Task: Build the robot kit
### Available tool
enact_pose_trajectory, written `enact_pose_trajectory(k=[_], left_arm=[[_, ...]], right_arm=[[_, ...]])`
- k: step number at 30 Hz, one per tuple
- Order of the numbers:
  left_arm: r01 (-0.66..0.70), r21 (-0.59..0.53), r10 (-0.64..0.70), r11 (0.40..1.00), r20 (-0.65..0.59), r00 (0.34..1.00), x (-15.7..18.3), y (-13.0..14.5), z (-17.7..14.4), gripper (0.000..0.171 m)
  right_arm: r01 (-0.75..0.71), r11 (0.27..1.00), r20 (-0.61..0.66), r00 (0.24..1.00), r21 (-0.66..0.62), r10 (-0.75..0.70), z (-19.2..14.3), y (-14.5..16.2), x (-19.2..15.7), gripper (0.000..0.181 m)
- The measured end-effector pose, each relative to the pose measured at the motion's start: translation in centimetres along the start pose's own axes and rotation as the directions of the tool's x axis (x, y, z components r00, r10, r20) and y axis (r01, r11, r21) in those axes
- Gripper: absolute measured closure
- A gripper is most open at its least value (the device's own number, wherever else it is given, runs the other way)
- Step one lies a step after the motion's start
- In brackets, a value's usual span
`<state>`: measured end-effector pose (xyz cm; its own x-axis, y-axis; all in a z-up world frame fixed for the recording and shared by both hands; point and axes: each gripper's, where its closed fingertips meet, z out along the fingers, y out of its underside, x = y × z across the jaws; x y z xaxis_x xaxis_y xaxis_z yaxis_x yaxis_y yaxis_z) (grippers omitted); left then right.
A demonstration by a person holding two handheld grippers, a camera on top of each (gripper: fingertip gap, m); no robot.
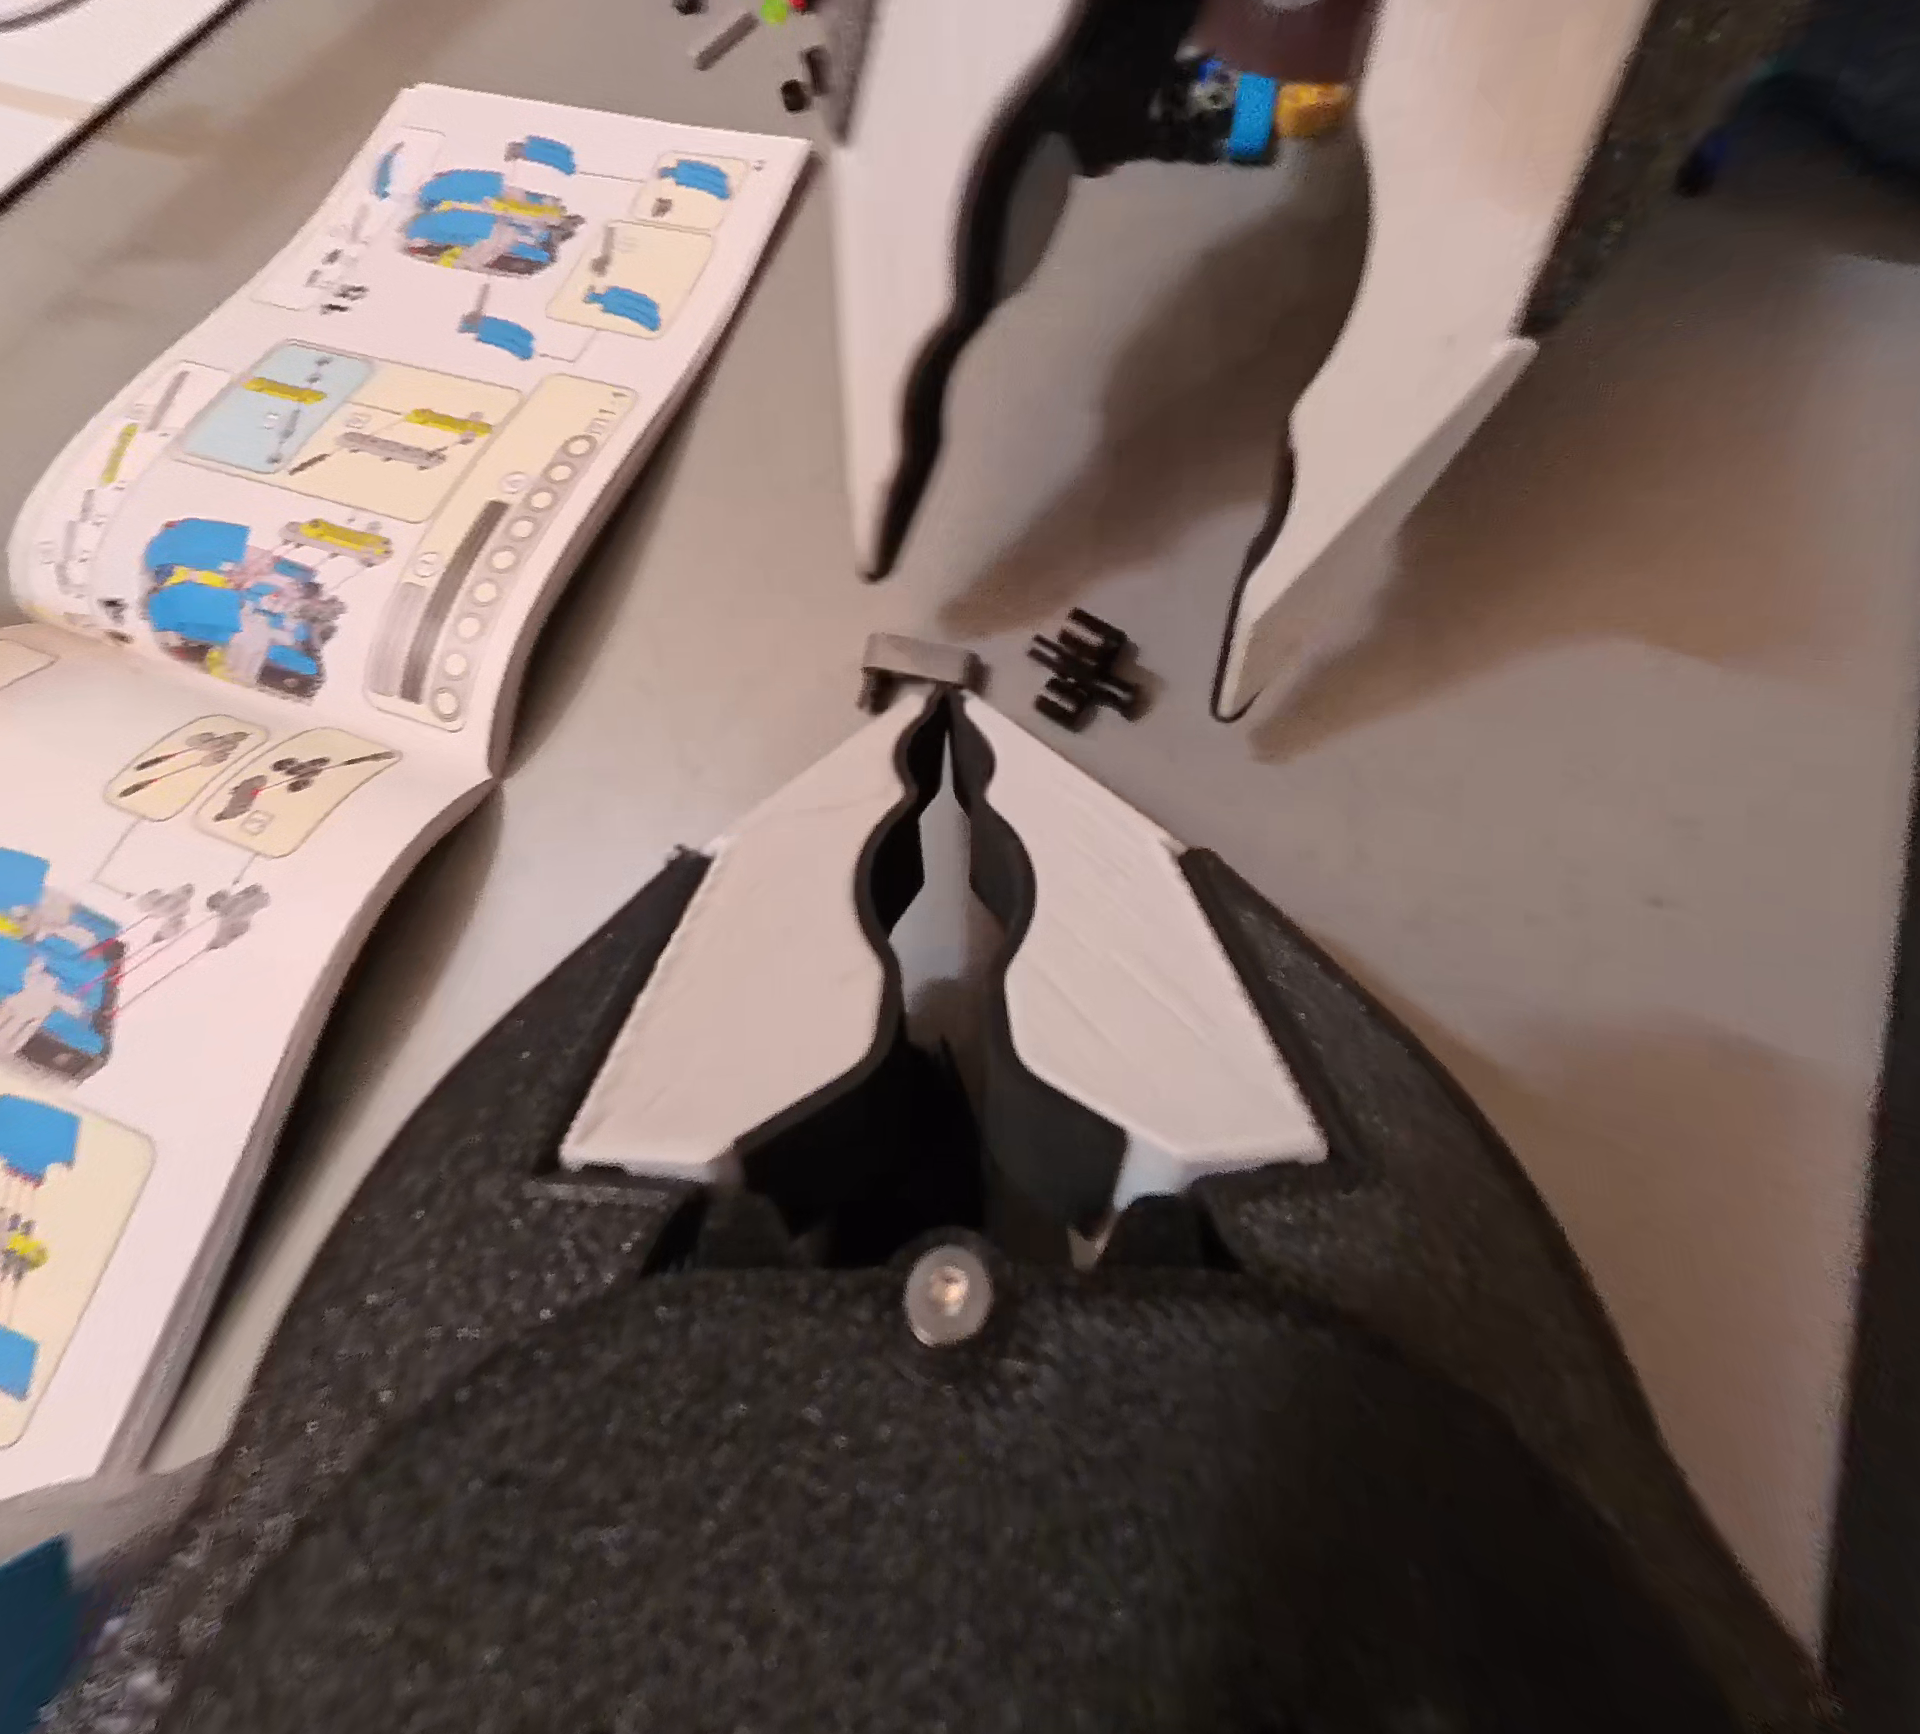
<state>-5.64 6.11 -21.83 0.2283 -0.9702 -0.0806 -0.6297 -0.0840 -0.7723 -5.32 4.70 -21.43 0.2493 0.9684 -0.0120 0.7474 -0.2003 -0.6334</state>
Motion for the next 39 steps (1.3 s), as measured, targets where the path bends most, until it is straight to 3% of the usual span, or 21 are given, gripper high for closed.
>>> enact_pose_trajectory(k=[6, 15, 19, 30, 34, 39], left_arm=[[-0.058, -0.042, 0.057, 0.997, -0.009, 0.998, 0.7, 0.5, 0.5, 0.171], [-0.027, -0.050, 0.029, 0.998, 0.028, 0.999, -0.5, 0.6, 0.6, 0.171], [-0.074, -0.027, 0.074, 0.997, 0.002, 0.997, 0.3, 0.3, 0.5, 0.171], [-0.043, -0.047, 0.044, 0.998, 0.022, 0.999, -0.4, 0.2, 1.1, 0.171], [-0.041, -0.033, 0.042, 0.999, 0.041, 0.998, -0.5, 0.2, 0.5, 0.171], [-0.033, 0.012, 0.032, 0.999, 0.041, 0.999, -0.4, -0.3, -0.3, 0.171]], right_arm=[[0.055, 0.998, 0.003, 0.998, 0.017, -0.055, 1.5, -0.6, -0.7, 0.109], [0.022, 0.996, -0.025, 0.999, -0.083, -0.024, 0.3, 1.1, -0.1, 0.113], [0.040, 0.998, -0.050, 0.998, -0.050, -0.042, -0.2, 0.8, 0.4, 0.119], [0.002, 0.990, 0.005, 1.000, -0.141, -0.001, 0.3, 2.3, -0.6, 0.123], [0.035, 0.998, -0.037, 0.999, -0.058, -0.037, -0.1, 0.9, 0.2, 0.123], [0.063, 0.998, 0.003, 0.998, -0.012, -0.063, 0.6, -0.1, -0.9, 0.120]])
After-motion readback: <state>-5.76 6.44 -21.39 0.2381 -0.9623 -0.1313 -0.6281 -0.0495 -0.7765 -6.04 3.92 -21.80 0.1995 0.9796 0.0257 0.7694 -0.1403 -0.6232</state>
